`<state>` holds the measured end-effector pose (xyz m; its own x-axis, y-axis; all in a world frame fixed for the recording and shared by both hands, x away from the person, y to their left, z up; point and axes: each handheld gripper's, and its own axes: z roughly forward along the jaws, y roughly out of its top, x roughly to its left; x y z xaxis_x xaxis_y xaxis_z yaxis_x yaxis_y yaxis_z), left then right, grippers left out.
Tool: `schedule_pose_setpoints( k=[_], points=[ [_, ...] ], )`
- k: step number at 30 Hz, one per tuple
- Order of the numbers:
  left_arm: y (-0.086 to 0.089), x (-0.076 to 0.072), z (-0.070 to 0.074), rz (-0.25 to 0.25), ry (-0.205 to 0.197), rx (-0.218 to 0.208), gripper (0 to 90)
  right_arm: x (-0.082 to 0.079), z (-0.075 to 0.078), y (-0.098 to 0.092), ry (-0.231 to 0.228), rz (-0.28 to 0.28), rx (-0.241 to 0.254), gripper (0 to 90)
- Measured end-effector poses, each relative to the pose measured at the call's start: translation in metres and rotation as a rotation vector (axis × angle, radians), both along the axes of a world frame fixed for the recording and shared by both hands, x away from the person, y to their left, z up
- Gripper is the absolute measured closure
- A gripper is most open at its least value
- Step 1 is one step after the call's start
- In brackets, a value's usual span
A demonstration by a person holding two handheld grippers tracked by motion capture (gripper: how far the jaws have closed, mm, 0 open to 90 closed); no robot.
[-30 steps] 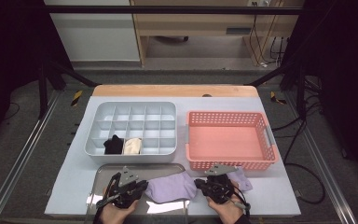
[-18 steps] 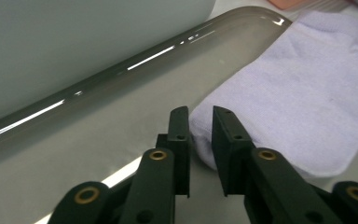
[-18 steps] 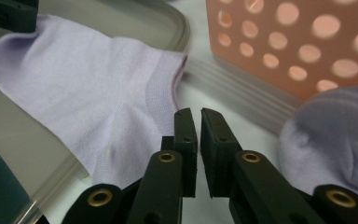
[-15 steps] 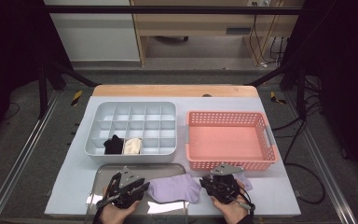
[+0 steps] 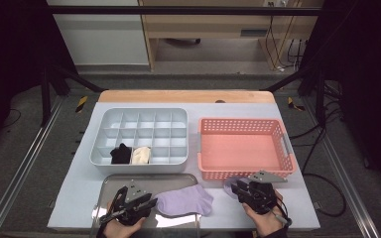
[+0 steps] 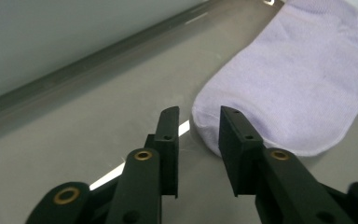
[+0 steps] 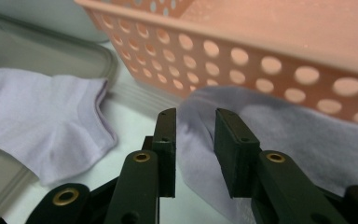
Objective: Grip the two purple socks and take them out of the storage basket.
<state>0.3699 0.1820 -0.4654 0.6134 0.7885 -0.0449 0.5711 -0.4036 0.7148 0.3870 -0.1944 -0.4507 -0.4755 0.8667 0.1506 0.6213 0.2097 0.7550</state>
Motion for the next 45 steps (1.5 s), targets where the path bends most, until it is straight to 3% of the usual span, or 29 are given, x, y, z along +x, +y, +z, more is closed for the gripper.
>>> schedule_pose_setpoints(
  k=[3,8,11,12,13,14,17,18,23,25,28,33,35,36,37,38,39,40,41,43,44,45],
  points=[
    [0.002,0.000,0.003,0.007,-0.011,-0.026,63.8,0.000,-0.005,0.003,0.016,0.008,-0.015,69.6],
    [0.014,0.001,0.014,0.045,-0.052,-0.107,57.5,0.007,-0.023,0.018,0.055,0.035,-0.088,65.2],
    [0.020,0.002,0.017,0.065,-0.061,-0.134,55.7,0.008,-0.026,0.020,0.051,0.038,-0.101,66.5],
    [0.025,0.004,0.019,0.082,-0.068,-0.156,54.8,0.008,-0.025,0.020,0.052,0.035,-0.113,73.3],
    [0.025,0.004,0.019,0.082,-0.068,-0.156,53.8,0.008,-0.025,0.020,0.052,0.035,-0.113,73.3],
    [0.030,0.006,0.019,0.100,-0.072,-0.177,53.0,0.009,-0.025,0.021,0.042,0.026,-0.150,82.8],
    [0.032,0.007,0.019,0.111,-0.069,-0.182,51.6,0.010,-0.024,0.020,0.059,0.015,-0.162,87.9],
    [0.034,0.008,0.019,0.117,-0.067,-0.184,51.3,0.011,-0.022,0.019,0.076,0.011,-0.154,88.6],
    [0.034,0.009,0.018,0.119,-0.063,-0.184,51.1,0.004,-0.011,0.015,0.050,0.029,-0.085,88.8],
    [0.034,0.009,0.018,0.114,-0.063,-0.183,51.1,-0.004,-0.001,0.014,0.024,0.078,-0.023,88.6],
    [0.034,0.008,0.018,0.109,-0.061,-0.185,51.1,-0.007,-0.001,0.018,0.037,0.146,0.022,88.4],
    [0.034,0.009,0.018,0.107,-0.058,-0.185,51.1,-0.005,-0.013,0.028,0.088,0.195,0.007,85.0],
    [0.034,0.009,0.018,0.107,-0.057,-0.188,51.0,-0.005,-0.012,0.027,0.085,0.194,0.017,82.5],
    [0.034,0.009,0.018,0.106,-0.056,-0.187,50.9,-0.006,-0.007,0.023,0.039,0.181,0.044,75.0],
    [0.034,0.009,0.018,0.106,-0.056,-0.187,50.9,-0.006,-0.007,0.023,0.039,0.181,0.044,75.0],
    [0.034,0.009,0.018,0.106,-0.055,-0.187,50.9,-0.006,0.001,0.013,-0.009,0.146,0.079,73.5],
    [0.034,0.009,0.018,0.106,-0.055,-0.187,50.9,-0.006,0.001,0.013,-0.009,0.146,0.079,73.5],
    [0.034,0.009,0.017,0.104,-0.054,-0.190,50.8,-0.007,0.008,0.000,-0.043,0.093,0.094,71.7],
    [0.034,0.009,0.017,0.104,-0.054,-0.190,50.8,-0.007,0.008,0.000,-0.043,0.093,0.094,71.7],
    [0.033,0.009,0.017,0.103,-0.053,-0.191,50.7,-0.006,0.010,-0.013,-0.057,0.033,0.055,71.8],
    [0.033,0.009,0.017,0.103,-0.052,-0.193,50.6,-0.006,0.009,-0.026,-0.055,-0.024,0.022,72.5],
    [0.033,0.009,0.017,0.104,-0.052,-0.193,50.5,-0.006,0.008,-0.030,-0.045,-0.040,0.032,73.4]
  ],
)
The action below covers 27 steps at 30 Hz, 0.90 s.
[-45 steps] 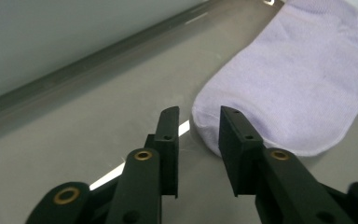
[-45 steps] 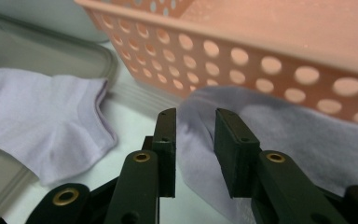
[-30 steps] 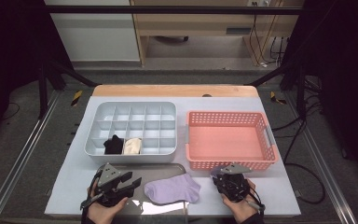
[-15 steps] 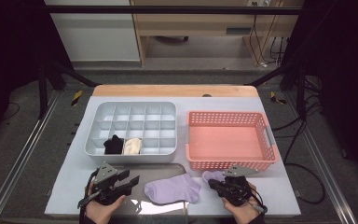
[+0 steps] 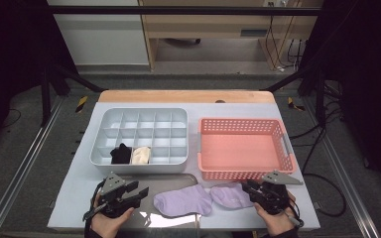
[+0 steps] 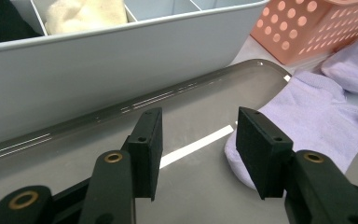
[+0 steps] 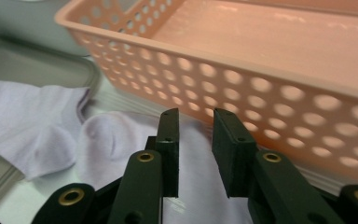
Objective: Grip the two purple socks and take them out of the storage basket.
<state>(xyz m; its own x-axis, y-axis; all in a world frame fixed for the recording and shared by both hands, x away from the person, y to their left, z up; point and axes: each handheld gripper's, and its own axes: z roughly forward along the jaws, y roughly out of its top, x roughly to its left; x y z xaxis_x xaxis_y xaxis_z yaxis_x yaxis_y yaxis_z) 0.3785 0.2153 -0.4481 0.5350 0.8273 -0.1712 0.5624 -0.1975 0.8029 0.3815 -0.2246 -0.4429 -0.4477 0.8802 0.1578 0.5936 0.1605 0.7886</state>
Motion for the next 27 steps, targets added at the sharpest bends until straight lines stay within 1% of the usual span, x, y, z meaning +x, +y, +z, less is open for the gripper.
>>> schedule_pose_setpoints(
  k=[1,3,7,8,9,10,11,12,13,14,15,16,17,18,19,21,24,25,27],
  points=[
    [0.000,0.000,0.000,-0.001,0.000,-0.001,50.4,0.000,-0.001,-0.003,0.006,-0.002,0.015,73.9],
    [-0.001,0.000,-0.001,-0.003,0.002,0.002,50.3,0.001,-0.004,-0.002,0.023,0.004,0.018,74.1],
    [-0.001,0.000,-0.001,-0.003,0.005,0.002,50.2,0.002,-0.011,0.014,0.036,0.057,-0.020,71.4],
    [-0.001,0.000,-0.001,-0.003,0.005,0.002,50.1,0.002,-0.011,0.014,0.036,0.057,-0.020,71.4],
    [-0.001,0.001,-0.001,-0.006,0.006,0.004,50.1,0.002,-0.016,0.024,0.045,0.083,-0.039,69.6],
    [-0.001,0.001,-0.001,-0.006,0.006,0.004,50.1,0.002,-0.016,0.024,0.045,0.083,-0.039,69.6],
    [-0.001,0.000,-0.001,-0.006,0.006,0.005,50.0,0.004,-0.021,0.032,0.064,0.091,-0.075,68.0],
    [-0.001,0.000,-0.001,-0.006,0.006,0.005,50.1,0.004,-0.021,0.032,0.064,0.091,-0.075,68.0],
    [-0.001,0.000,-0.001,-0.007,0.006,0.004,50.1,0.005,-0.026,0.036,0.080,0.081,-0.122,67.5],
    [-0.001,0.000,-0.001,-0.007,0.006,0.004,50.1,0.005,-0.026,0.036,0.080,0.081,-0.122,67.5],
    [-0.001,0.000,-0.001,-0.007,0.006,0.004,50.1,0.006,-0.028,0.037,0.090,0.078,-0.130,67.8],
    [-0.001,0.001,-0.002,-0.008,0.008,0.004,50.0,0.009,-0.031,0.037,0.117,0.076,-0.121,73.2],
    [-0.001,0.001,-0.002,-0.008,0.008,0.004,50.0,0.009,-0.031,0.037,0.117,0.076,-0.121,73.2],
    [-0.001,0.001,-0.002,-0.008,0.009,0.006,50.0,0.010,-0.033,0.037,0.130,0.079,-0.119,75.4],
    [-0.002,0.000,-0.002,-0.009,0.008,0.005,50.0,0.010,-0.033,0.037,0.128,0.078,-0.120,79.7],
    [-0.002,0.000,-0.002,-0.010,0.008,0.005,50.0,0.011,-0.031,0.038,0.145,0.076,-0.128,88.1],
    [-0.001,0.000,-0.002,-0.008,0.008,0.002,50.0,0.010,-0.028,0.038,0.147,0.083,-0.114,89.1],
    [-0.001,0.000,-0.001,-0.008,0.006,0.001,50.0,0.008,-0.022,0.035,0.129,0.090,-0.080,89.5],
    [-0.001,0.001,-0.001,-0.008,0.007,0.000,50.0,0.005,-0.014,0.033,0.101,0.097,-0.055,89.7]
  ],
)
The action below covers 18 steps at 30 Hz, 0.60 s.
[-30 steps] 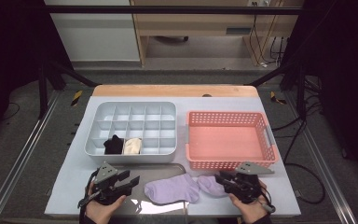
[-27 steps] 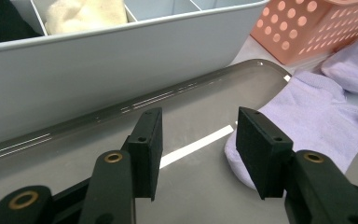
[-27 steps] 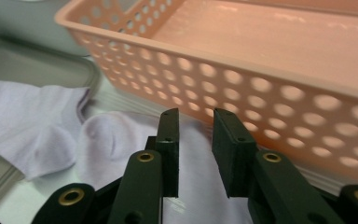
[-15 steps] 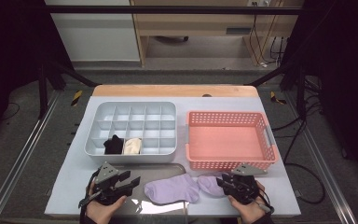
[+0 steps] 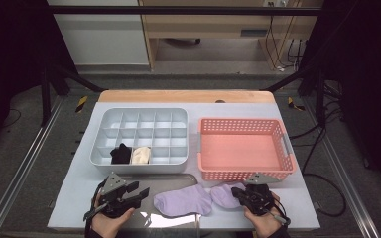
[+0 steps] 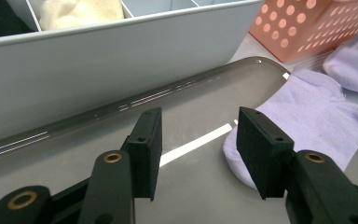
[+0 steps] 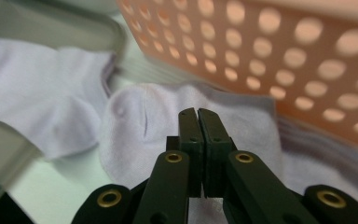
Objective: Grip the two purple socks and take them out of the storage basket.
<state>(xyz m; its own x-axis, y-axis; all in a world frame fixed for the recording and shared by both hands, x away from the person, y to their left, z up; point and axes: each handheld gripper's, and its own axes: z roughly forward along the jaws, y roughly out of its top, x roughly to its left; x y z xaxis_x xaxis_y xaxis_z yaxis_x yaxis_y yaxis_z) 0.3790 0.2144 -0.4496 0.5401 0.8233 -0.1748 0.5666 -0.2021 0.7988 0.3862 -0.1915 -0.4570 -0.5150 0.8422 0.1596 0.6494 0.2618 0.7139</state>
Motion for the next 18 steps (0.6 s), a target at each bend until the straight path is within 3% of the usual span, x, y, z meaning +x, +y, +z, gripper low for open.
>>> schedule_pose_setpoints(
  k=[2,4,8,14,17,18],
  points=[
    [0.000,0.000,0.000,0.000,0.000,0.000,50.0,-0.002,0.004,-0.001,-0.015,0.002,0.008,89.7],
    [0.000,0.000,0.000,0.001,-0.001,-0.002,49.9,-0.007,0.018,-0.001,-0.063,0.025,0.048,89.6],
    [0.000,0.001,0.000,0.000,0.002,-0.001,49.8,-0.012,0.037,0.003,-0.113,0.059,0.096,89.5],
    [0.000,0.001,0.000,-0.001,0.001,-0.004,49.7,-0.013,0.053,0.021,-0.136,0.119,0.145,89.5],
    [0.000,0.001,0.000,0.000,0.003,-0.011,49.7,-0.011,0.060,0.036,-0.135,0.160,0.169,89.5],
    [0.000,0.000,0.001,-0.003,0.002,-0.014,49.6,-0.009,0.062,0.049,-0.133,0.187,0.175,89.5]
  ],
)
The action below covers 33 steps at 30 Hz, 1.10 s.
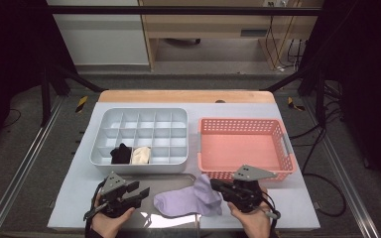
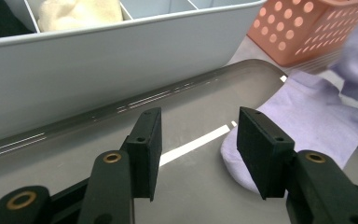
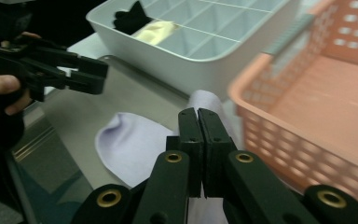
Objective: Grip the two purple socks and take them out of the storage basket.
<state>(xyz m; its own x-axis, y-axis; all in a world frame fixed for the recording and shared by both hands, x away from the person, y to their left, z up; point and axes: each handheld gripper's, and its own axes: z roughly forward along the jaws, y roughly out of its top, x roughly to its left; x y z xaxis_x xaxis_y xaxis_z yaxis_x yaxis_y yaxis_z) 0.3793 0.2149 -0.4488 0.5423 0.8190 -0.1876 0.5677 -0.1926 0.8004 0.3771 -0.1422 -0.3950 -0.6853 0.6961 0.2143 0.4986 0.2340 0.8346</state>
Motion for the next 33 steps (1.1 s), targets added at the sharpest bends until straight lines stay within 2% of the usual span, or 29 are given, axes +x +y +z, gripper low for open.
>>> schedule_pose_setpoints(
  k=[2,3,4,5,6,7,8,11,12,14,17,18,22,24,25,26,28,29,30,31,32,33],
  points=[
    [0.000,0.000,0.001,0.002,-0.002,-0.011,49.6,0.002,-0.002,0.014,0.000,0.027,-0.004,89.5],
    [0.000,0.000,0.001,0.002,-0.002,-0.011,49.6,0.002,-0.002,0.014,0.000,0.027,-0.004,89.5],
    [0.001,0.000,0.001,0.001,-0.003,-0.013,49.6,0.004,-0.006,0.028,0.014,0.049,-0.008,89.4],
    [0.001,-0.001,0.002,-0.001,-0.003,-0.016,49.6,0.004,-0.006,0.028,0.014,0.049,-0.008,89.4],
    [0.001,-0.001,0.003,-0.002,-0.006,-0.020,49.6,0.006,-0.014,0.042,0.028,0.067,-0.025,89.3],
    [0.001,-0.001,0.003,-0.002,-0.006,-0.020,49.6,0.006,-0.014,0.042,0.028,0.067,-0.025,89.3],
    [0.001,-0.002,0.004,-0.004,-0.010,-0.026,49.6,0.008,-0.025,0.053,0.051,0.077,-0.057,89.2],
    [0.000,-0.003,0.005,-0.009,-0.016,-0.028,49.5,0.010,-0.043,0.062,0.085,0.084,-0.101,89.0],
    [-0.001,-0.003,0.005,-0.012,-0.017,-0.028,49.5,0.010,-0.043,0.062,0.085,0.084,-0.101,89.0],
    [-0.003,-0.004,0.007,-0.019,-0.024,-0.028,49.0,0.010,-0.053,0.065,0.115,0.094,-0.116,88.4],
    [-0.005,-0.005,0.008,-0.029,-0.030,-0.028,47.7,0.010,-0.059,0.068,0.129,0.105,-0.123,82.6],
    [-0.007,-0.005,0.010,-0.038,-0.030,-0.028,46.7,0.009,-0.055,0.066,0.117,0.104,-0.105,79.1],
    [-0.013,-0.005,0.014,-0.060,-0.024,-0.025,46.2,0.008,-0.042,0.054,0.079,0.084,-0.050,75.0],
    [-0.023,-0.006,0.019,-0.091,-0.022,-0.006,46.3,0.008,-0.031,0.035,0.044,0.037,-0.025,74.1],
    [-0.023,-0.006,0.019,-0.091,-0.022,-0.006,46.3,0.008,-0.031,0.035,0.044,0.037,-0.025,74.1],
    [-0.030,-0.007,0.022,-0.110,-0.023,0.008,46.7,0.008,-0.030,0.021,0.038,-0.005,-0.037,74.2],
    [-0.033,-0.007,0.023,-0.118,-0.019,0.022,47.2,0.007,-0.032,0.014,0.041,-0.025,-0.049,74.3],
    [-0.037,-0.006,0.023,-0.129,-0.008,0.030,47.9,0.007,-0.036,0.008,0.051,-0.041,-0.058,74.3],
    [-0.041,-0.005,0.023,-0.133,0.001,0.036,50.7,0.005,-0.046,-0.001,0.084,-0.057,-0.076,74.1],
    [-0.044,-0.005,0.022,-0.137,0.008,0.045,50.7,0.005,-0.046,-0.001,0.084,-0.057,-0.076,74.1],
    [-0.053,-0.003,0.018,-0.138,0.021,0.062,52.9,0.002,-0.054,-0.007,0.108,-0.065,-0.085,73.3],
    [-0.053,-0.003,0.018,-0.138,0.021,0.062,53.9,0.002,-0.054,-0.007,0.108,-0.065,-0.085,73.3]
  ],
)
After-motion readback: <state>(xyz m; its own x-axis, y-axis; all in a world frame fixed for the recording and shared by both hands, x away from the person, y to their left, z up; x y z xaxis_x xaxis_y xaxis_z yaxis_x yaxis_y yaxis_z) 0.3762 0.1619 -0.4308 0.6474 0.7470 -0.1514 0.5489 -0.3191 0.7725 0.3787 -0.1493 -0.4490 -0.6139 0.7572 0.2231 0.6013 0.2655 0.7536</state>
